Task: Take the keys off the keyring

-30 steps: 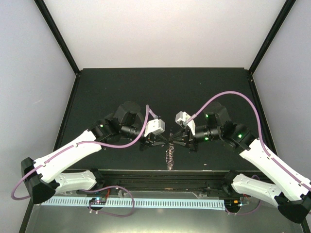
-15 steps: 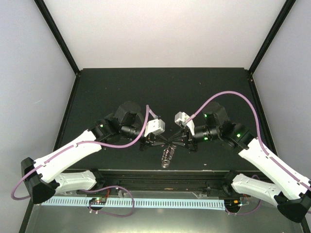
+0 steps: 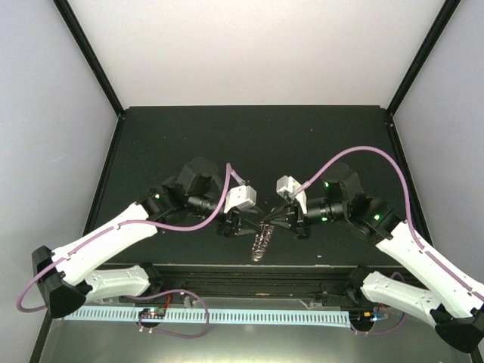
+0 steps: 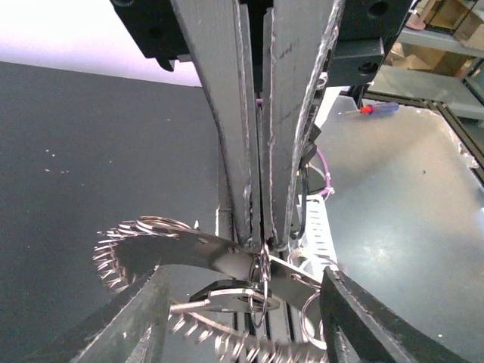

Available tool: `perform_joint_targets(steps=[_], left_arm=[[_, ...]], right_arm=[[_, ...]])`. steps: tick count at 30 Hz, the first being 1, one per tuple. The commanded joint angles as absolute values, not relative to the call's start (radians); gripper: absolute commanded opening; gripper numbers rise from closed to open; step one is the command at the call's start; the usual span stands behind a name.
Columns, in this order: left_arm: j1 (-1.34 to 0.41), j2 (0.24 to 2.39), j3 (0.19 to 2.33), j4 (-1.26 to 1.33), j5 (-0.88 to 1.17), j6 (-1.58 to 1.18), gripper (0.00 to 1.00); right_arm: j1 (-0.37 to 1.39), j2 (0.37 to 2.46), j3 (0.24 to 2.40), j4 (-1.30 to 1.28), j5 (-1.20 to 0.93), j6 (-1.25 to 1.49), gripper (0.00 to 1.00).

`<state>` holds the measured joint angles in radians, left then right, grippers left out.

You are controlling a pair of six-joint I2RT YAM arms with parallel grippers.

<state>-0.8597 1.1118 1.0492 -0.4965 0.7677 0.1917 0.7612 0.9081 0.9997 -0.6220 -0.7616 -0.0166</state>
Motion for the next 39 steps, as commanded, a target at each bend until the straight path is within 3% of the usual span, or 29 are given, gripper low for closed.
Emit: perform_joint_targets(steps=[1,3,10,19,39], left_arm=[[-0.868,1.081,1.083,-0.477,0.771,0.209,0.58],[-0.868,1.079,1.081,-0.477,0.760,0.209,0.58],[-0.868,1.087,1.079,-0.465,0.789,0.200,0.27],[-0.870,1.090,1.078,-0.457,0.792,0.194,0.02],[-0.870,1.063,1.060,-0.399,0.690,0.135,0.01]], right_arm=[[0.758,0.879,1.003,-0.555,-0.770,0.001,0.01],[0.759,0.875,1.003,-0.549,-0.772,0.006,0.01],[0.759,0.876,1.001,-0.536,-0.779,0.016,0.01],[0.759,0.858,0.987,-0.494,-0.770,0.038,0.01],[0.759,0.670,0.676,0.176,-0.575,0.435,0.01]])
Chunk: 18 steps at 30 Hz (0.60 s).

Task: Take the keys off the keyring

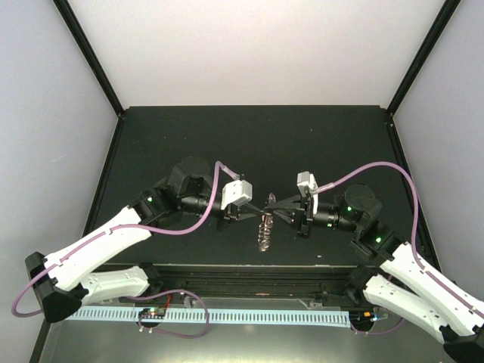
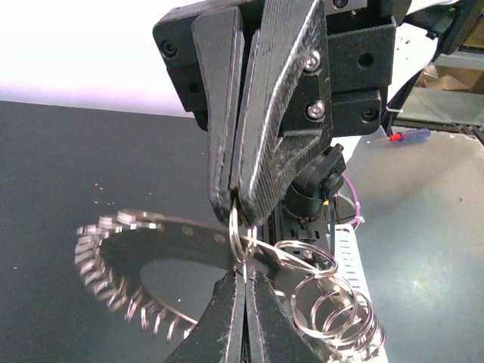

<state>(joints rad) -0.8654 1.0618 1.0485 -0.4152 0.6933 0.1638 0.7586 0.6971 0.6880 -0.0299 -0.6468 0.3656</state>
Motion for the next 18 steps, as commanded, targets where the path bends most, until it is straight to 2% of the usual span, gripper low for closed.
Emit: perform_joint_targets(steps=[1,11,18], left_arm=[[-0.870,1.068,1.063,-0.405,0.693,0.132,0.01],[-0.870,1.079,1.063,-0.393,0.662,0.111,0.02],[-0.870,1.080,1.060,-0.392,0.663,0.118,0.02]], right_arm=[[0.758,0.664,0.668,0.197,-0.563,0.439,0.01],[0.759,0.644,0.584,0.425,-0.489,0.520,0.01],[0.759,0.653,0.573,0.463,-0.470,0.524,0.01]])
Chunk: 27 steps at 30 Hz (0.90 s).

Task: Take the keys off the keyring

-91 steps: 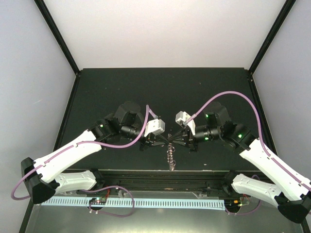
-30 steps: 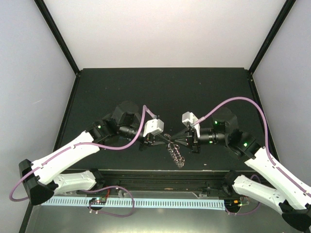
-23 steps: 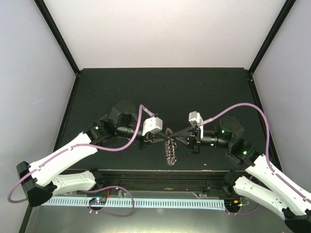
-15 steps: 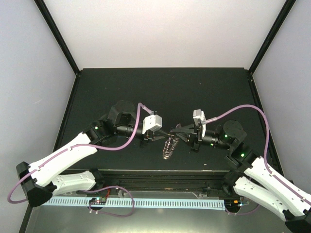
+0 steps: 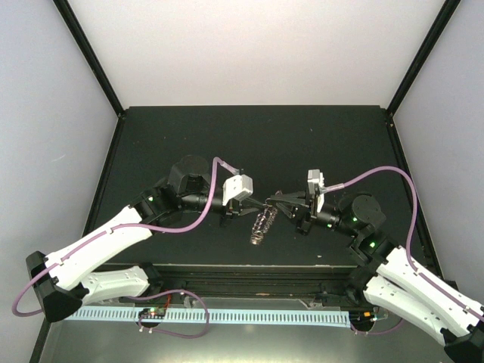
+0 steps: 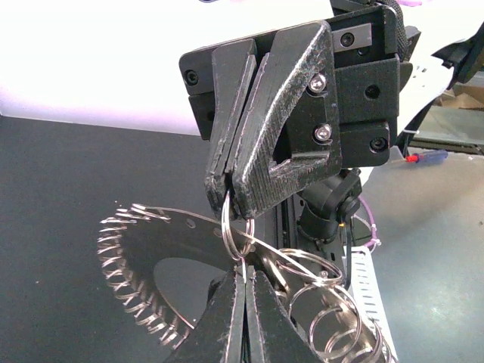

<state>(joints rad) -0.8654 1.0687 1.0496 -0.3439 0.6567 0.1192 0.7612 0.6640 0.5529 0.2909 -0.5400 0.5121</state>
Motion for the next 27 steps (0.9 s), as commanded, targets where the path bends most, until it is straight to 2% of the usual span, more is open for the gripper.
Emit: perform_joint_targets(steps=[1,8,17,27], left_arm=[[-0.870,1.082,1.060,-0.394,0.661,0.125,0.02],[-0.878,1.073,1.054,-0.404,0.594,0.161,0.02],[-0.909,1.026,1.015,-0.373,0.265,0.184,0.02],[-0.966,1.032,1.001,-0.372,0.138,0.216,0.01]], right_arm=[[0.759,0.657,0.577,0.463,-0.468,0.521,0.01],[0.761,0.728,0.591,0.508,-0.431,0.532,0.01],[0.769,0.772,0.617,0.455,-0.317,0.544,0.01],[0.828,0.836,0.607,0.458,-0.122,0.591,0.01]])
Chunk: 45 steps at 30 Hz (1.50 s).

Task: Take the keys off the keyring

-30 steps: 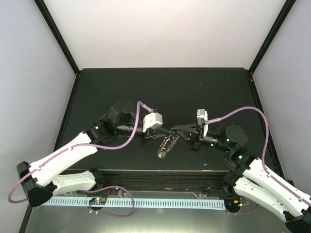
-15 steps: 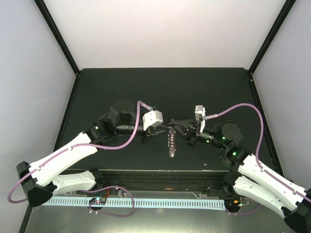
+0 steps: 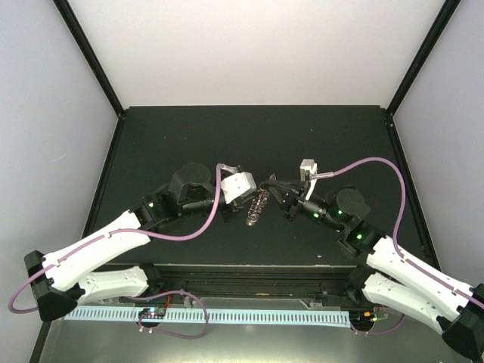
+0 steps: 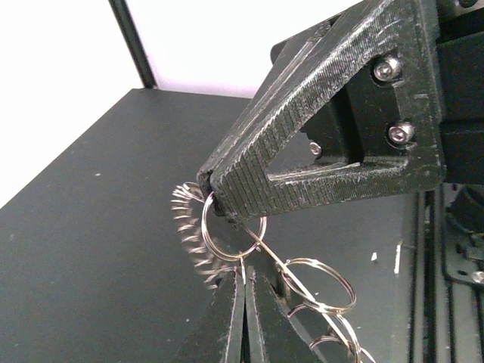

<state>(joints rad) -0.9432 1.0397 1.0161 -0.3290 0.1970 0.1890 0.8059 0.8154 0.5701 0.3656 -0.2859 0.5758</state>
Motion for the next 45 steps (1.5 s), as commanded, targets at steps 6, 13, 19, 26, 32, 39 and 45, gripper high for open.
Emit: perform_joint_targets(steps=[6,13,19,26,32,39,45], left_arm=[[-0.974,1.024,0.993,-0.360,0.113,0.219,0.01],[-0.982,1.015,0.988,-0.352,0.103,0.222,0.02],[-0.984,1.001,0.983,-0.348,0.068,0.224,0.01],[-0.983,0.978,0.986,-0.349,0.039,0.213,0.29],[-0.969,0.900,0.971,-0.325,0.069,0.208,0.63],[-0.806,0.800,0.958,-0.217,0.362,0.047,0.59],[-0.682,0.870,0.931,0.017,0.799,-0.216,0.36]], right_arm=[[0.879,0.892,0.594,0.552,-0.053,0.589,0.01],[0.940,0.958,0.609,0.629,-0.001,0.542,0.01],[0.952,0.973,0.609,0.645,0.012,0.532,0.01],[0.951,0.915,0.580,0.658,0.039,0.509,0.01],[0.950,0.865,0.539,0.707,0.045,0.510,0.01],[0.946,0.854,0.501,0.811,-0.045,0.530,0.01],[0.946,0.872,0.507,0.858,-0.146,0.534,0.01]])
